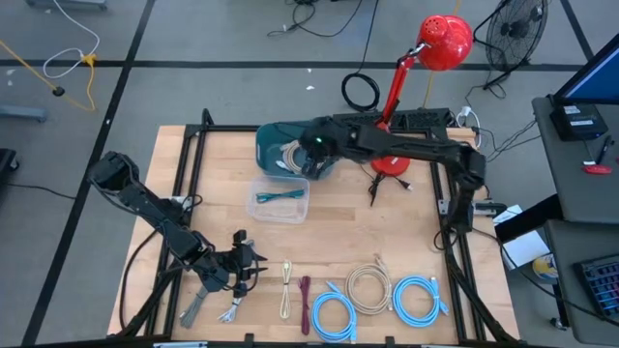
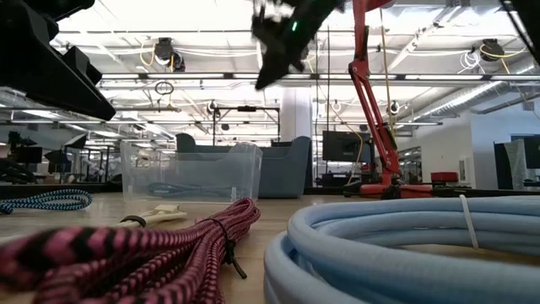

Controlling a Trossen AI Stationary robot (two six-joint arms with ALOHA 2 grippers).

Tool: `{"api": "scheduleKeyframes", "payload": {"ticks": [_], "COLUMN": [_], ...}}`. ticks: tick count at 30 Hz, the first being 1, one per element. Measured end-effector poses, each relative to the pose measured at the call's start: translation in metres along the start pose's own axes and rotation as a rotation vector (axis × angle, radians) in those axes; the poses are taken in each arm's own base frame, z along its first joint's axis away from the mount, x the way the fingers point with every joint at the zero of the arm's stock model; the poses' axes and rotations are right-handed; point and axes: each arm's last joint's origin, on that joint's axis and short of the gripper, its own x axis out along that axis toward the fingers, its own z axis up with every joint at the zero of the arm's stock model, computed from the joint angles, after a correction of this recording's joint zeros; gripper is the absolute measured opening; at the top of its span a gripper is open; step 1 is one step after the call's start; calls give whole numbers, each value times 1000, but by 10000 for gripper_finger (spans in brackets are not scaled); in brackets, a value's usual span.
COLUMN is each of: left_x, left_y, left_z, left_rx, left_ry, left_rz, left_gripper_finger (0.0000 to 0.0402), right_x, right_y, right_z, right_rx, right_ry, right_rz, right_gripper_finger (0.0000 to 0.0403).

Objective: Pick & Place USB Port
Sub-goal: Put the blue charger cable into the transparent bin

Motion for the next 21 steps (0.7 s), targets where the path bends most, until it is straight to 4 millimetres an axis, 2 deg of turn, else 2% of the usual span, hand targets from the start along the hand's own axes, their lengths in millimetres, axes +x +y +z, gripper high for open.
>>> {"api": "scheduleKeyframes", "payload": {"ticks": [6,10,16,21], "left_x": [0,0,0,0], "left_y": [0,-1,-1,-2], "left_z": [0,0,0,0], "left_rx": [1,-2,-13,-39], "left_ry": [1,-1,0,33], "left_rz": [-2,-3,-7,-58], "left_gripper_finger": [120,120,120,120], "right_x": [-67,-97,-122,-126], "right_y": [47,84,144,178], "right_z": [5,-1,-24,-44], "right_rx": [-82,-136,-249,-300], "right_ry": [-77,-90,-93,-143], "right_rz": [119,174,180,194], "right_gripper_finger": [0,0,0,0]}}
